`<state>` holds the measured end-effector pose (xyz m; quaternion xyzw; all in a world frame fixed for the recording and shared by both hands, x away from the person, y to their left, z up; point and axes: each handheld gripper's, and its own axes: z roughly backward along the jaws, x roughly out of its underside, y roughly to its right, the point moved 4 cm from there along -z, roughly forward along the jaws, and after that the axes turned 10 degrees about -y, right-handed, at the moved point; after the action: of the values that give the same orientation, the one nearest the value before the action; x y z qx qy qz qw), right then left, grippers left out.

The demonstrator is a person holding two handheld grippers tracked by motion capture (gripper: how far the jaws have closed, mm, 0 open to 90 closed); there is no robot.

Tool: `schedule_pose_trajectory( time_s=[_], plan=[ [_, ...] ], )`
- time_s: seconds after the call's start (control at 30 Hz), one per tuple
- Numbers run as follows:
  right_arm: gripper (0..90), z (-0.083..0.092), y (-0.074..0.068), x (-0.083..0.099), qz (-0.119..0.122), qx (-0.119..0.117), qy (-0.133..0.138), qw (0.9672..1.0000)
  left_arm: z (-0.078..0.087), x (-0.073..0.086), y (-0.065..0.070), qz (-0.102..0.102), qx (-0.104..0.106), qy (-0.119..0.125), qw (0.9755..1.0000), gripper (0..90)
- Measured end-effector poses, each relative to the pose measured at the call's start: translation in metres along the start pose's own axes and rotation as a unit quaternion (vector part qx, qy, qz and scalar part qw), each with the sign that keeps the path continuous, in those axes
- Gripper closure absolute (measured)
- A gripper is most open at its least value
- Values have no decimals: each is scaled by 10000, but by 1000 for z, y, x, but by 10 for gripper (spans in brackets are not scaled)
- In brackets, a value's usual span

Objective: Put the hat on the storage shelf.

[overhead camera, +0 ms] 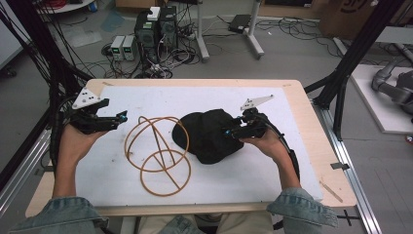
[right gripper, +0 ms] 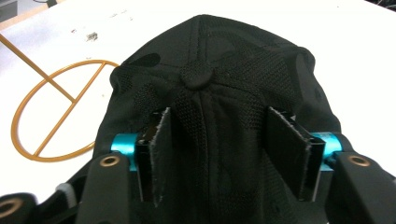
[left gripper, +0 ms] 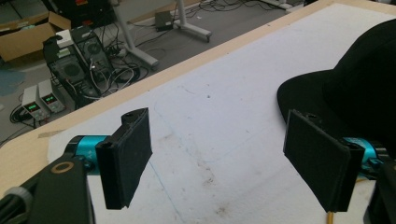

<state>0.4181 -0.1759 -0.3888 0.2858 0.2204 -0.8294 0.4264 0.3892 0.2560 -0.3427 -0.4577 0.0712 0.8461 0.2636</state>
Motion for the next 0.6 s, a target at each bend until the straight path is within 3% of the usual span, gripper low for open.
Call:
schedule_pose_trajectory(
  time_s=[0.2,0.6],
  plan=[
    [566,2,-1,-1,161,86,34,9998,0,0,0,8,4,-13,10000,237],
    [761,3,-2,-1,246,146,-5,9996,-2,2,-1,25,20,-56,10000,237]
  ],
)
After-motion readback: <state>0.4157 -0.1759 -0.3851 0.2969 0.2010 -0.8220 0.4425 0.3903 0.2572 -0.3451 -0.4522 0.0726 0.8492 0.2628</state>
